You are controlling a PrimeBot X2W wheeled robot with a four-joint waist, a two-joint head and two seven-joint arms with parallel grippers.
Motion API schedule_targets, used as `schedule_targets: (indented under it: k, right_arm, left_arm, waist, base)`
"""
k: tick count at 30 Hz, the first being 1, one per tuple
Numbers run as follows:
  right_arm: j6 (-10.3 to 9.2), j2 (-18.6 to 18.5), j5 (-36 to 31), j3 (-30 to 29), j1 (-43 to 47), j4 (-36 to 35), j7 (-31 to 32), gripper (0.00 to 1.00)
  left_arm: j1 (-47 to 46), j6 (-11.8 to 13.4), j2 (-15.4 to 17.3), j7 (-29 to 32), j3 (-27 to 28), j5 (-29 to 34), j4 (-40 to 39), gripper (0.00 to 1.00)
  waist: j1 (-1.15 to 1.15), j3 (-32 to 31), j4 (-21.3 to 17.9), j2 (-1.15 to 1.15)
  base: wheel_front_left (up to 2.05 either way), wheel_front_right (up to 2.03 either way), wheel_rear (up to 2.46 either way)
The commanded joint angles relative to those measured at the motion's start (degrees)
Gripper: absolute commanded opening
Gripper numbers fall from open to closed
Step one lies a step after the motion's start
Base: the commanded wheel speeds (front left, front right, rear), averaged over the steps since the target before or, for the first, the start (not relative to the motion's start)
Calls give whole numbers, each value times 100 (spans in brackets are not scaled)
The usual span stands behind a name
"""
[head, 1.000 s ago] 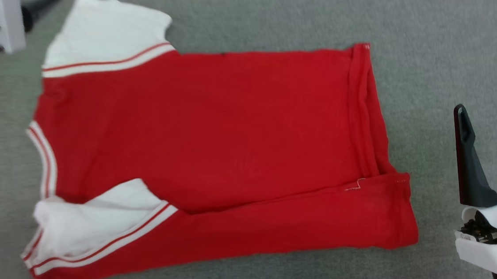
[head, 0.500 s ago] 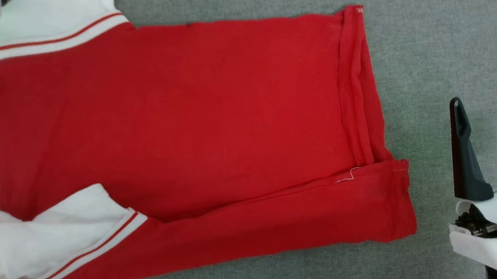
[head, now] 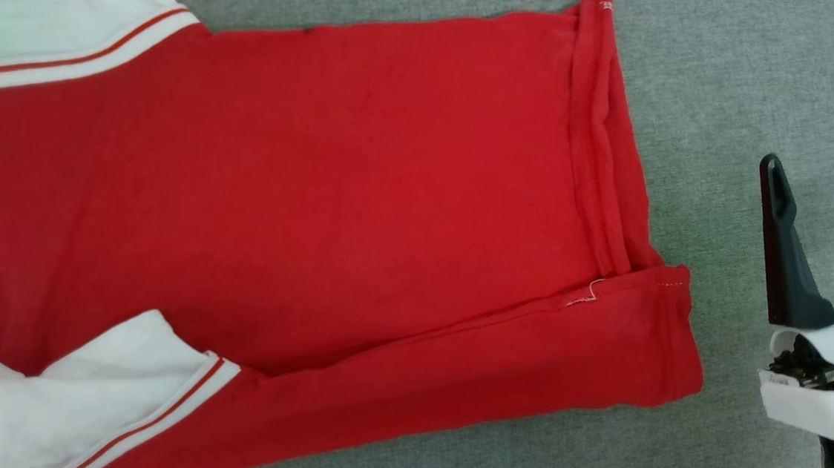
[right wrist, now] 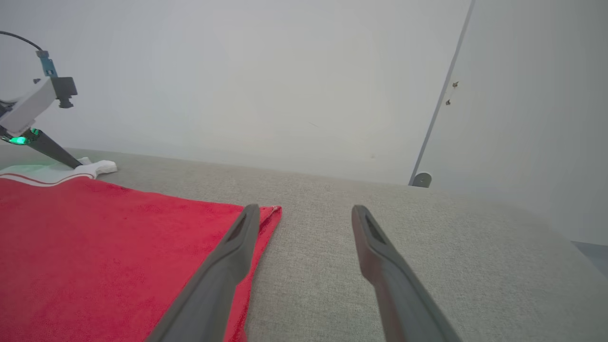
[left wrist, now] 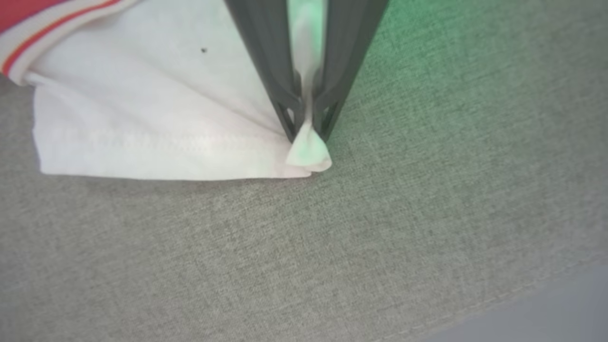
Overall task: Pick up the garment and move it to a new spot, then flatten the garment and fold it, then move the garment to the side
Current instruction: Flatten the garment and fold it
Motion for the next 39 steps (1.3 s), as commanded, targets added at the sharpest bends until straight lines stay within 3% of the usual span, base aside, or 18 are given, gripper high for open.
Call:
schedule_targets:
  k: [1,5,12,27,36,37,38,39]
  right_arm:
    - [-7,14,97,-13,-120,-40,65,100]
    - [-7,-60,405,8,-284,-98,535,100]
    - [-7,-225,938,173,-1291,224,1968,100]
    - [-6,-262,1663,1211,-3774,2637,4848,100]
    - [-6,-92,1796,1555,-4325,3620,5646,100]
    - [-6,-85,1804,1617,-4369,3696,5696,84]
    - [-6,-87,1829,1688,-4416,3757,5754,26]
    - [-5,-95,1868,1764,-4448,3808,5809,0]
  left_arm:
    - [540,-25,-117,243,-274,17,149,0]
    - [523,-56,-180,127,-264,8,191,0]
    - [514,-91,-375,-10,-214,-67,310,0]
    - [283,-172,-803,-233,-193,-113,575,0]
    - [251,-203,-950,-354,-195,-149,692,0]
    - [247,-201,-964,-366,-197,-154,706,0]
    - [248,-202,-981,-377,-199,-161,719,0]
    - [253,-207,-995,-388,-198,-165,732,0]
  waist:
    - [0,0,14,0]
    - [0,-42,55,0]
    - [0,-116,173,0]
    - [0,-47,452,0]
    - [0,33,557,0]
    - [0,40,563,0]
    - [0,48,572,0]
    - [0,52,582,0]
  base:
    - [0,0,0]
    - [0,0,0]
    - [0,0,0]
    - [0,0,0]
    - [0,0,0]
    - [0,0,0]
    - [0,0,0]
    - [0,0,0]
